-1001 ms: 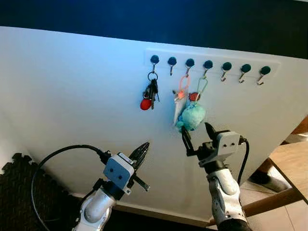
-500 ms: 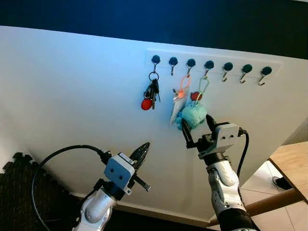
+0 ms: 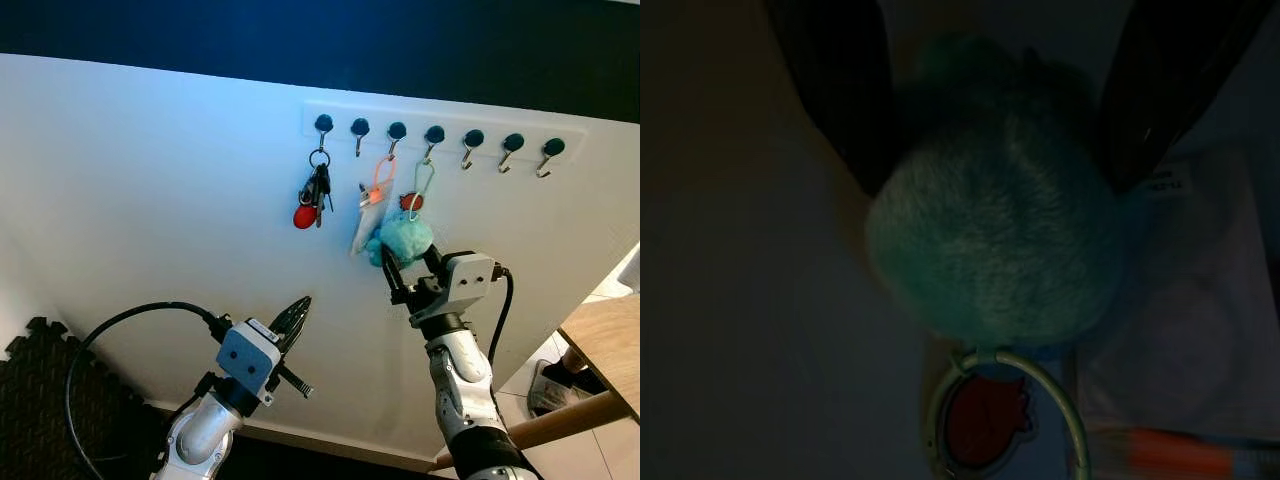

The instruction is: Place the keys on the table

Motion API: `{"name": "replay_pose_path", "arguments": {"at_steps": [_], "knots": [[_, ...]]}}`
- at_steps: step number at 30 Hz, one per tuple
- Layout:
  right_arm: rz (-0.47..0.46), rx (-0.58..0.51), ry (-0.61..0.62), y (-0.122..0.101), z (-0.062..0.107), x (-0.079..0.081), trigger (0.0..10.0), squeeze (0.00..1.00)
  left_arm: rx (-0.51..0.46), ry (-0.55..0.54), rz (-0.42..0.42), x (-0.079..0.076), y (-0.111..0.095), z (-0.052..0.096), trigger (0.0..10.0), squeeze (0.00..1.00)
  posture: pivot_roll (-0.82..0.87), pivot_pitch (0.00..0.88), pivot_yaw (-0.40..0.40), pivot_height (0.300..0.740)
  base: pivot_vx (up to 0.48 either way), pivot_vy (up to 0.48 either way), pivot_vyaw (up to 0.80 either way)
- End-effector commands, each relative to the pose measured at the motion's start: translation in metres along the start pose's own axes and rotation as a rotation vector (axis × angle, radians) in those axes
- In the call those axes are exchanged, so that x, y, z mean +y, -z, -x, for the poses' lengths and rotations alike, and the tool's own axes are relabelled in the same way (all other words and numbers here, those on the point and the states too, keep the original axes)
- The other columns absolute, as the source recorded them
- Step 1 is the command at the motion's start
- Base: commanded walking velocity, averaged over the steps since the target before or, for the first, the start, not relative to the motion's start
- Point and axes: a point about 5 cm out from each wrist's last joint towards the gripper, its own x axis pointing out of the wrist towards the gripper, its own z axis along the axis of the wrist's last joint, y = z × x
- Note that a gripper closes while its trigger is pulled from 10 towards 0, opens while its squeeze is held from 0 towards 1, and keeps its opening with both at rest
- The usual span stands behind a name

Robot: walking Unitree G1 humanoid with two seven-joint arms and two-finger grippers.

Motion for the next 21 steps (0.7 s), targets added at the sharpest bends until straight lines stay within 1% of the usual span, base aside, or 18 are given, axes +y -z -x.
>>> {"name": "replay_pose_path", "arguments": {"at_steps": [1, 2, 3, 4, 6, 7, 8, 9, 15, 21], "knots": [[0.004, 0.021, 0.011, 0.004, 0.002, -0.002, 10.0, 0.00, 0.025, 0.004, 0.000, -0.002, 0.004, 0.002, 10.0, 0.00, 0.15, 0.082, -0.087, 0.740, 0.000, 0.000, 0.00], [-0.001, 0.021, 0.011, 0.004, 0.002, -0.003, 10.0, 0.00, 0.025, 0.003, -0.002, -0.002, 0.004, 0.002, 10.0, 0.00, 0.15, 0.083, -0.087, 0.740, 0.000, 0.000, 0.00], [-0.009, 0.019, 0.010, 0.004, 0.002, -0.003, 1.7, 0.00, 0.025, 0.002, -0.003, -0.002, 0.004, 0.002, 10.0, 0.00, 0.15, 0.083, -0.087, 0.740, 0.000, 0.000, 0.00], [-0.014, 0.016, 0.008, 0.004, 0.001, -0.003, 0.0, 0.00, 0.025, 0.002, -0.004, -0.002, 0.004, 0.002, 10.0, 0.00, 0.15, 0.083, -0.087, 0.740, 0.000, 0.000, 0.00], [-0.015, 0.013, 0.006, 0.003, 0.001, -0.003, 0.0, 0.00, 0.025, 0.000, -0.005, -0.002, 0.004, 0.002, 10.0, 0.00, 0.14, 0.084, -0.088, 0.740, 0.000, 0.000, 0.00], [-0.012, 0.011, 0.006, 0.003, 0.001, -0.003, 1.9, 0.00, 0.025, -0.001, -0.006, -0.002, 0.004, 0.002, 10.0, 0.00, 0.14, 0.084, -0.088, 0.740, 0.000, 0.000, 0.00], [-0.010, 0.010, 0.005, 0.002, 0.000, -0.003, 1.9, 0.00, 0.024, -0.001, -0.006, -0.002, 0.004, 0.002, 10.0, 0.00, 0.14, 0.085, -0.089, 0.740, 0.000, 0.000, 0.00], [-0.006, 0.010, 0.002, 0.002, 0.000, -0.003, 10.0, 0.00, 0.024, -0.002, -0.007, -0.002, 0.004, 0.002, 10.0, 0.00, 0.14, 0.087, -0.087, 0.740, 0.000, 0.000, 0.00], [-0.003, -0.002, -0.005, 0.000, 0.000, -0.002, 10.0, 0.00, 0.022, -0.004, -0.010, -0.002, 0.003, 0.002, 10.0, 0.00, 0.14, 0.090, -0.093, 0.740, 0.000, 0.000, 0.00], [-0.004, -0.068, -0.023, -0.011, -0.001, 0.002, 10.0, 0.00, 0.018, -0.014, -0.013, -0.001, 0.003, 0.001, 10.0, 0.00, 0.14, 0.093, -0.093, 0.740, 0.000, 0.000, 0.00]]}}
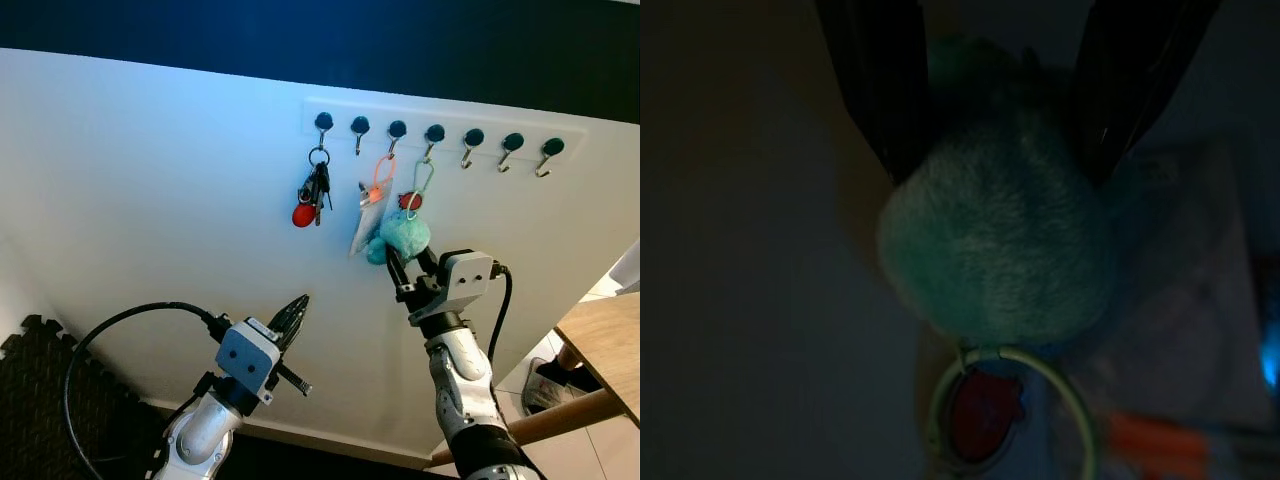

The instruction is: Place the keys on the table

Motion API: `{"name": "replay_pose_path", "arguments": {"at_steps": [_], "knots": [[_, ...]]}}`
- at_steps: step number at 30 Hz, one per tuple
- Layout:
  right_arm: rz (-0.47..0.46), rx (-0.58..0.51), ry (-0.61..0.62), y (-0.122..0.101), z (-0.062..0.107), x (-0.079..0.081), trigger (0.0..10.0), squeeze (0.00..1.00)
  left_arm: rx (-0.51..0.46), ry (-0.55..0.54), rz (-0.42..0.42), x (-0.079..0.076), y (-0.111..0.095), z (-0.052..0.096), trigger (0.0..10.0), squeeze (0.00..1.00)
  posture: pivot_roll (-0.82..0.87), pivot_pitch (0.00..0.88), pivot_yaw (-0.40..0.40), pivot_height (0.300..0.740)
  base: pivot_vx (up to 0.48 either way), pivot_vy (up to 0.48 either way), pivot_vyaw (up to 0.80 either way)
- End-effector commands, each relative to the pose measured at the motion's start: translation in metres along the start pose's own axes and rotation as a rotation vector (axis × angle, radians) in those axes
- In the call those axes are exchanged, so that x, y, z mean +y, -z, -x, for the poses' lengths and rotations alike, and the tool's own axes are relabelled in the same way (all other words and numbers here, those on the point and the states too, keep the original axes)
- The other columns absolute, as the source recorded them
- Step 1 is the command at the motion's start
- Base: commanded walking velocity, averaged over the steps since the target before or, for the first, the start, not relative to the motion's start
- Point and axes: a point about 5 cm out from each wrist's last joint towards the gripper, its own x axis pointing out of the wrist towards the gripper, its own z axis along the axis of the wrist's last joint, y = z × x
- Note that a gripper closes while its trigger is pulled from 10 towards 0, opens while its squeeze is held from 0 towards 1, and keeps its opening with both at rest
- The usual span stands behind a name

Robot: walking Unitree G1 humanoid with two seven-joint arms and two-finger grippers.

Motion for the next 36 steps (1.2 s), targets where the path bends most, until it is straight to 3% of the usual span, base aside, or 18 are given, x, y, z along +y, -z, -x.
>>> {"name": "replay_pose_path", "arguments": {"at_steps": [1, 15, 26, 36], "knots": [[-0.003, -0.025, 0.007, -0.003, 0.002, -0.001, 10.0, 0.00, 0.016, 0.009, -0.007, -0.002, 0.003, 0.001, 10.0, 0.00, 0.14, 0.093, -0.093, 0.740, 0.000, 0.000, 0.00], [-0.001, -0.099, 0.036, -0.022, 0.010, 0.001, 10.0, 0.00, 0.016, 0.021, -0.002, -0.004, 0.002, 0.002, 10.0, 0.00, 0.13, 0.091, -0.085, 0.740, 0.000, 0.000, 0.00], [-0.010, -0.157, 0.026, -0.039, -0.006, 0.002, 10.0, 0.00, 0.016, 0.031, -0.004, -0.005, 0.003, 0.002, 10.0, 0.00, 0.13, 0.076, -0.084, 0.740, 0.000, 0.000, 0.00], [-0.021, -0.210, -0.035, -0.054, -0.020, 0.013, 10.0, 0.00, 0.018, 0.029, -0.007, -0.005, 0.003, 0.002, 10.0, 0.00, 0.13, 0.069, -0.089, 0.740, 0.000, 0.000, 0.00]]}}
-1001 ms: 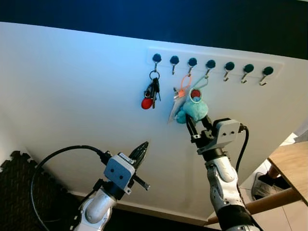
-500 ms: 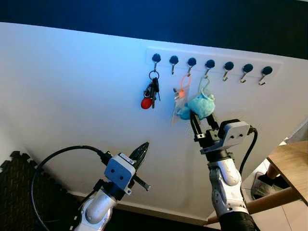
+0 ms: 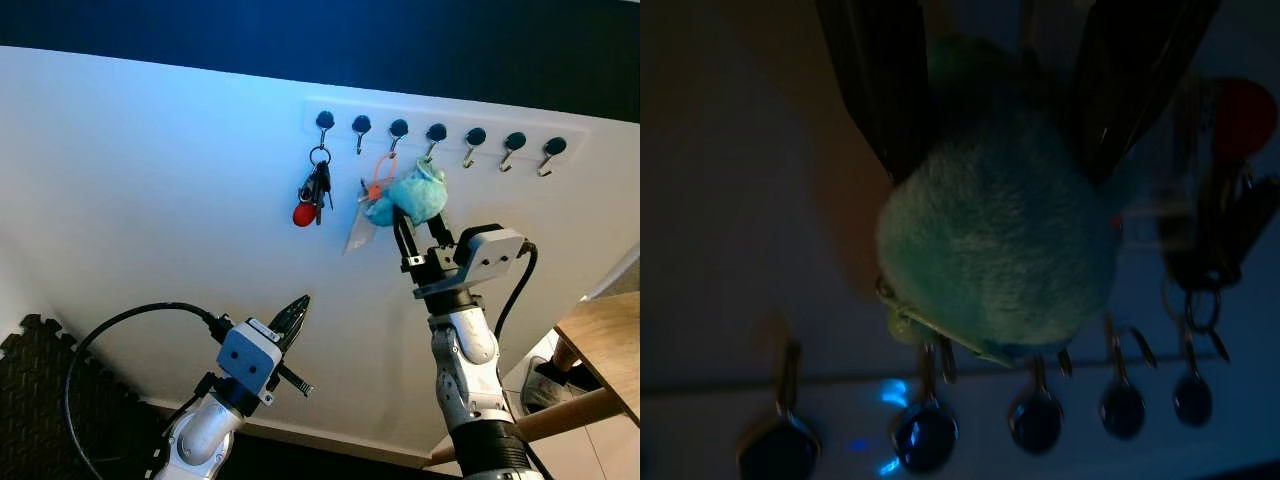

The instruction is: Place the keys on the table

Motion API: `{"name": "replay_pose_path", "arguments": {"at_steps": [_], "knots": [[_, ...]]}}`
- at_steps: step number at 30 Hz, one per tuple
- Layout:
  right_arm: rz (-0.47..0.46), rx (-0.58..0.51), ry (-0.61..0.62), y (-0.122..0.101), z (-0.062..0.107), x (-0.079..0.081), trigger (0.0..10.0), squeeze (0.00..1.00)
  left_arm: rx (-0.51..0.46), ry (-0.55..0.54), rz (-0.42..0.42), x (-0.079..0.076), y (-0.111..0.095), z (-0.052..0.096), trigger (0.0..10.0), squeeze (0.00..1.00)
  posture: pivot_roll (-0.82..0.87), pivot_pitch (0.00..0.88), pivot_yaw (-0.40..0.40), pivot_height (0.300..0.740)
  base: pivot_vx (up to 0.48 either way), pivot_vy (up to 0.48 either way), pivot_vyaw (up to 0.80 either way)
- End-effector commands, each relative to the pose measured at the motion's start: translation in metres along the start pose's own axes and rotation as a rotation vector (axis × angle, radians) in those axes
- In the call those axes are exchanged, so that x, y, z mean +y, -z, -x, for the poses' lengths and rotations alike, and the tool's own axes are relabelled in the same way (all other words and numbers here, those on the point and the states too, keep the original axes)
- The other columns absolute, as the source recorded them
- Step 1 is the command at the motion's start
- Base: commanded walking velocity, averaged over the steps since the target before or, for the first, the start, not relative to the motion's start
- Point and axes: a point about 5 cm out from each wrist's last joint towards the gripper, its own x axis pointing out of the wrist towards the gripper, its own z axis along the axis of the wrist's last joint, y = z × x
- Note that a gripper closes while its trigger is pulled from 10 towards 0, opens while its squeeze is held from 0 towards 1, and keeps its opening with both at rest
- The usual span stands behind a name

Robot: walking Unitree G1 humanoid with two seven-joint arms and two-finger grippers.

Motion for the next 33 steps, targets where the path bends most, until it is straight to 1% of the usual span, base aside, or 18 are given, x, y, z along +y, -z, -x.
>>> {"name": "replay_pose_path", "arguments": {"at_steps": [1, 7, 15, 18, 21, 23, 25, 26, 29, 30, 33], "knots": [[-0.009, -0.019, -0.016, -0.005, -0.004, 0.002, 10.0, 0.00, 0.016, 0.022, -0.004, -0.004, 0.003, 0.002, 10.0, 0.00, 0.13, 0.069, -0.089, 0.740, 0.000, 0.000, 0.00], [-0.022, -0.041, -0.039, -0.011, -0.012, 0.006, 10.0, 0.00, 0.019, 0.023, -0.004, -0.004, 0.004, 0.002, 10.0, 0.00, 0.13, 0.067, -0.090, 0.740, 0.000, 0.000, 0.00], [-0.050, -0.041, -0.085, -0.014, -0.022, 0.013, 10.0, 0.00, 0.020, 0.027, -0.005, -0.004, 0.004, 0.002, 10.0, 0.00, 0.13, 0.065, -0.088, 0.740, 0.000, 0.000, 0.00], [-0.062, -0.046, -0.084, -0.017, -0.031, 0.012, 10.0, 0.00, 0.021, 0.028, -0.005, -0.004, 0.004, 0.002, 10.0, 0.00, 0.14, 0.067, -0.089, 0.740, 0.000, 0.000, 0.00], [-0.064, -0.047, -0.083, -0.018, -0.034, 0.012, 10.0, 0.00, 0.021, 0.028, -0.005, -0.004, 0.004, 0.002, 10.0, 0.00, 0.14, 0.067, -0.089, 0.740, 0.000, 0.000, 0.00], [-0.060, -0.067, -0.093, -0.024, -0.042, 0.011, 10.0, 0.00, 0.021, 0.029, -0.005, -0.004, 0.004, 0.003, 10.0, 0.00, 0.14, 0.067, -0.089, 0.740, 0.000, 0.000, 0.00], [-0.060, -0.073, -0.096, -0.026, -0.044, 0.011, 10.0, 0.00, 0.021, 0.029, -0.005, -0.004, 0.004, 0.003, 10.0, 0.00, 0.14, 0.067, -0.089, 0.740, 0.000, 0.000, 0.00], [-0.058, -0.084, -0.129, -0.030, -0.047, 0.014, 10.0, 0.00, 0.021, 0.029, -0.006, -0.004, 0.003, 0.003, 10.0, 0.00, 0.14, 0.067, -0.090, 0.740, 0.000, 0.000, 0.00], [-0.056, -0.083, -0.163, -0.031, -0.048, 0.018, 10.0, 0.00, 0.021, 0.029, -0.006, -0.004, 0.003, 0.003, 10.0, 0.00, 0.14, 0.067, -0.090, 0.740, 0.000, 0.000, 0.00], [-0.050, -0.059, -0.195, -0.027, -0.045, 0.022, 10.0, 0.00, 0.021, 0.029, -0.005, -0.005, 0.003, 0.003, 10.0, 0.00, 0.14, 0.069, -0.089, 0.740, 0.000, 0.000, 0.00], [-0.045, -0.039, -0.212, -0.023, -0.041, 0.024, 10.0, 0.00, 0.020, 0.029, -0.005, -0.005, 0.003, 0.003, 10.0, 0.00, 0.14, 0.070, -0.090, 0.740, 0.000, 0.000, 0.00]]}}
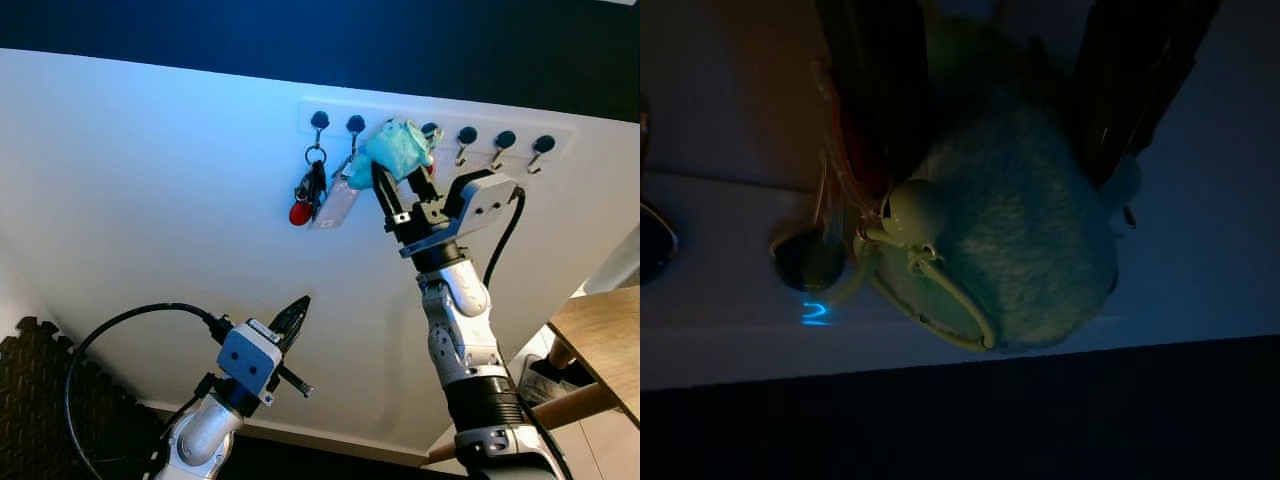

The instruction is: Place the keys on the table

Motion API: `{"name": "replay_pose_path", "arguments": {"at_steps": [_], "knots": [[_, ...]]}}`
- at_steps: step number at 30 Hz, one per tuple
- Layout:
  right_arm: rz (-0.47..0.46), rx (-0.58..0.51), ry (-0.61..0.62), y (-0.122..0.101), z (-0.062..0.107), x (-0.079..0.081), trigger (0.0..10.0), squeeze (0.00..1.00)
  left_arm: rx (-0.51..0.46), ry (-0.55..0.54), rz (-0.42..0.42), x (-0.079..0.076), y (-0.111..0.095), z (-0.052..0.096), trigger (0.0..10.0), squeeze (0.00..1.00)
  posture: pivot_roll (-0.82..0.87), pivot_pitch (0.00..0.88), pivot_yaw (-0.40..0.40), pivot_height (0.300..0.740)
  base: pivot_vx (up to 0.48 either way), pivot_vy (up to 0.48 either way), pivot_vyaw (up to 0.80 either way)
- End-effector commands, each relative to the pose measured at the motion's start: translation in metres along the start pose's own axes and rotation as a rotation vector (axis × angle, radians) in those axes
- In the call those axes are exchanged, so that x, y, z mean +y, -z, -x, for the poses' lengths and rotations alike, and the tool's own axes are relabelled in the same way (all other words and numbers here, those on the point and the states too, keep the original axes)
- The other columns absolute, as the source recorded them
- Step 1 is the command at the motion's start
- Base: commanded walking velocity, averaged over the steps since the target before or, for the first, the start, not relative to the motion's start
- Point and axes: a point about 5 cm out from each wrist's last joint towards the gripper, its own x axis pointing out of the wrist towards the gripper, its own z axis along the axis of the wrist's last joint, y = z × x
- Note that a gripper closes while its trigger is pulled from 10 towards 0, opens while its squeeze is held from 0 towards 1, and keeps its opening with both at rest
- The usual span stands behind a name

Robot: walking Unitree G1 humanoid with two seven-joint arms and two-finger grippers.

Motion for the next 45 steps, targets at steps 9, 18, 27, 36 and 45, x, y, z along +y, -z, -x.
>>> {"name": "replay_pose_path", "arguments": {"at_steps": [9, 18, 27, 36, 45], "knots": [[-0.014, 0.098, -0.038, 0.018, 0.026, 0.010, 10.0, 0.00, 0.020, 0.024, -0.003, -0.005, 0.002, 0.003, 10.0, 0.00, 0.14, 0.081, -0.085, 0.740, 0.000, 0.000, 0.00], [-0.021, 0.103, -0.072, 0.018, 0.030, 0.016, 10.0, 0.00, 0.020, 0.027, -0.001, -0.004, 0.002, 0.003, 10.0, 0.00, 0.13, 0.088, -0.085, 0.740, 0.000, 0.000, 0.00], [-0.030, 0.125, -0.125, 0.017, 0.038, 0.021, 10.0, 0.00, 0.021, 0.015, -0.002, -0.004, 0.002, 0.003, 10.0, 0.00, 0.13, 0.091, -0.089, 0.740, 0.000, 0.000, 0.00], [0.005, 0.300, -0.090, 0.038, 0.082, 0.011, 10.0, 0.00, 0.061, -0.052, 0.002, 0.005, 0.010, 0.004, 10.0, 0.00, 0.12, 0.093, -0.087, 0.740, 0.000, 0.000, 0.00], [0.013, 0.595, -0.042, 0.085, 0.136, 0.003, 10.0, 0.00, 0.333, -0.177, -0.068, 0.022, 0.051, 0.025, 10.0, 0.00, 0.11, 0.085, -0.088, 0.740, 0.000, 0.000, 0.00]]}}
